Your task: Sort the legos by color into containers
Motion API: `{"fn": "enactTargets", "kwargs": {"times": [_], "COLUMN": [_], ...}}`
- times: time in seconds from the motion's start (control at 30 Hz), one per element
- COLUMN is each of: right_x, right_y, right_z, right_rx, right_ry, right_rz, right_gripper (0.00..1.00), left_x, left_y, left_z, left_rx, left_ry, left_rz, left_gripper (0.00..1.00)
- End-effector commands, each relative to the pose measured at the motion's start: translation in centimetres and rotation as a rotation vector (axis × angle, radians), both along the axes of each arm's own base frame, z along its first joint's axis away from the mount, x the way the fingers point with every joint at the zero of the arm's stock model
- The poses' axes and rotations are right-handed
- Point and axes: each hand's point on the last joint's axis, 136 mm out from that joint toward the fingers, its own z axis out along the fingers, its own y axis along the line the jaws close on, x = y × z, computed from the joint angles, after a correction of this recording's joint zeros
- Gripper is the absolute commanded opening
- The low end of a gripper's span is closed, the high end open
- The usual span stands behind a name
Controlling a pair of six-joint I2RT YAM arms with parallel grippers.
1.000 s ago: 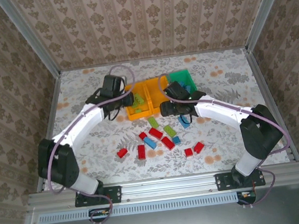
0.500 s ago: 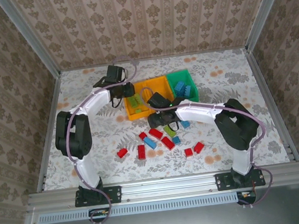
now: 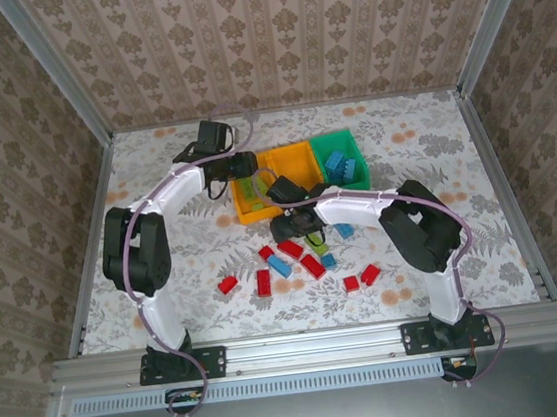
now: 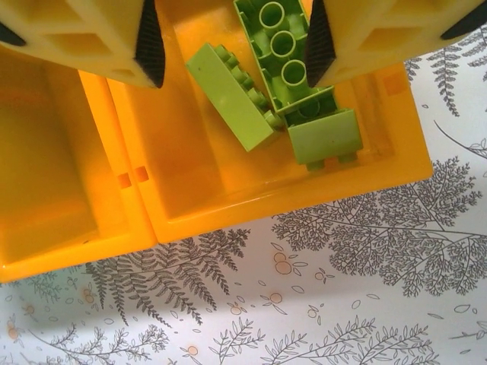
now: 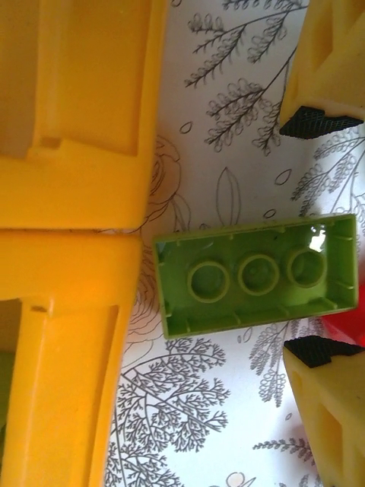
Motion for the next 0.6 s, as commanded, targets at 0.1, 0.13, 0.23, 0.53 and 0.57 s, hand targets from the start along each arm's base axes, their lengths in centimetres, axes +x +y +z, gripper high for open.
{"fn": "enactTargets", "kwargs": {"times": [0.1,0.13,0.23,0.53,0.57], "right_x": [0.3,0.4,0.6,1.0,1.0], "right_y": [0.9,0.9,0.8,0.8,0.8], "right_z": [-0.6,-0.7,-1.2,-1.3,-1.0], "right_rx": [-0.023,-0.027,-0.046,-0.057,-0.051], "right_ry": [0.025,0.026,0.033,0.026,0.024], "right_rz": [0.022,0.020,0.015,-0.003,-0.002], "right_gripper": [0.70,0.68,0.62,0.39,0.35], "left_x": [-0.6,-0.8,-1.5,-3.4,-3.5], "left_y": [0.8,1.0,1.8,4.3,4.7], "left_z": [3.2,3.4,3.4,2.0,2.0], "left_rx": [-0.022,-0.018,0.004,0.045,0.051], "left_ry": [-0.065,-0.071,-0.082,-0.052,-0.051], "left_rz": [0.019,0.024,0.033,0.071,0.076], "left_gripper": [0.61,0.62,0.63,0.63,0.63]}}
